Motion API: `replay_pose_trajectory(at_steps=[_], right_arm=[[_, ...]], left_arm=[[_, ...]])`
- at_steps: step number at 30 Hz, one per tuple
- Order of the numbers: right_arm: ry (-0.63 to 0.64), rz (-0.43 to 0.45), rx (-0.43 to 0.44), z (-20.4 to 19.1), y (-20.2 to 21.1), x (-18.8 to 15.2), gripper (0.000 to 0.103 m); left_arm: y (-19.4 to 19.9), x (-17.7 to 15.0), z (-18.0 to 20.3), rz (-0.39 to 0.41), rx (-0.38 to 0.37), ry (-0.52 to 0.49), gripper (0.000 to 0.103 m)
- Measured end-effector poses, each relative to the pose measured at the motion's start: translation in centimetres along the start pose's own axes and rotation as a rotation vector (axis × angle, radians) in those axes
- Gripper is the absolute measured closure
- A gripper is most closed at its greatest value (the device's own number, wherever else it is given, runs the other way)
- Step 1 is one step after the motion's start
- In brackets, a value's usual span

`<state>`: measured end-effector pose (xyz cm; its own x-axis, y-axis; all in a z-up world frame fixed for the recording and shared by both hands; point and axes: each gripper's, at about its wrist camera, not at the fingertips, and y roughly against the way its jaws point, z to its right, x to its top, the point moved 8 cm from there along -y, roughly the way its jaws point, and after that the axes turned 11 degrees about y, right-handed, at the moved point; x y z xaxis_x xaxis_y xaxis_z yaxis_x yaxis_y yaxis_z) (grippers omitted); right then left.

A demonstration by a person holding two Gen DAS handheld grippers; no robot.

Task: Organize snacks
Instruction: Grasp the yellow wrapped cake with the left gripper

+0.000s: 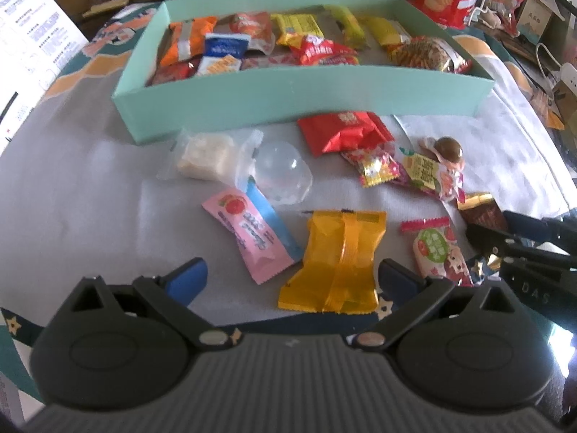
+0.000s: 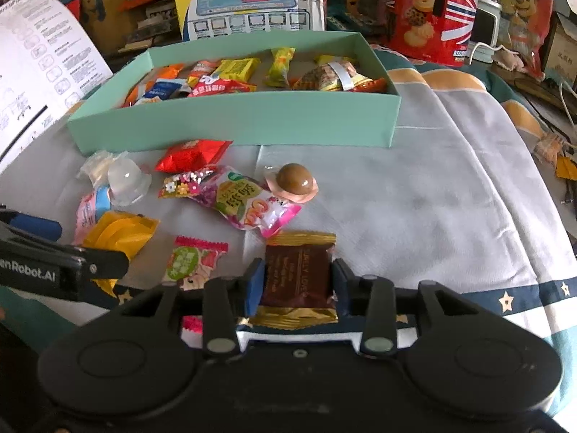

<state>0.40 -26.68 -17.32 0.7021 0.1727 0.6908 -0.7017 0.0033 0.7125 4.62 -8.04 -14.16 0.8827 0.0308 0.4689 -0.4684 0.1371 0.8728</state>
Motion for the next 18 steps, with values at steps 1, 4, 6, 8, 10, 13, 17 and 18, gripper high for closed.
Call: replay_pose_trajectory(at_steps=[1, 4, 6, 8, 10, 13, 17, 18], right_arm=[[-0.018, 0.001, 0.006, 0.3, 0.2, 0.0, 0.066], [-0.072, -0.001, 0.022, 1.1, 0.6, -0.5, 0.066], [-0.089, 0.005, 0.02, 1.6, 0.8, -0.9, 0.066], [-0.101, 0.011, 0.028, 1.8, 0.8, -1.0, 0.066], [-0.107, 0.015, 0.032, 1.9, 0.8, -1.1, 0.066], [-0.117, 0.019, 0.039, 2.1, 0.7, -1.1, 0.066], [-0.149, 0.016, 0.054, 2.2, 0.8, -1.1, 0.066], [-0.162, 0.015, 0.061, 2.3, 0.8, -1.1, 0.066]], left_arm=[[0.1, 0.1, -0.1, 0.005, 0.0, 0.002, 0.0], [0.5, 0.2, -0.3, 0.017, -0.002, 0.012, 0.0], [0.7, 0.4, -0.3, 0.029, -0.006, 0.016, 0.008], [1.0, 0.5, 0.1, 0.046, -0.019, 0.009, 0.021], [1.3, 0.6, 0.8, 0.063, -0.038, -0.006, 0.036], [1.4, 0.6, 1.8, 0.062, -0.058, -0.032, 0.039], [-0.3, -0.3, 2.5, -0.004, -0.059, -0.052, 0.037], [-0.3, -0.3, 2.6, 0.011, -0.047, -0.064, 0.045]])
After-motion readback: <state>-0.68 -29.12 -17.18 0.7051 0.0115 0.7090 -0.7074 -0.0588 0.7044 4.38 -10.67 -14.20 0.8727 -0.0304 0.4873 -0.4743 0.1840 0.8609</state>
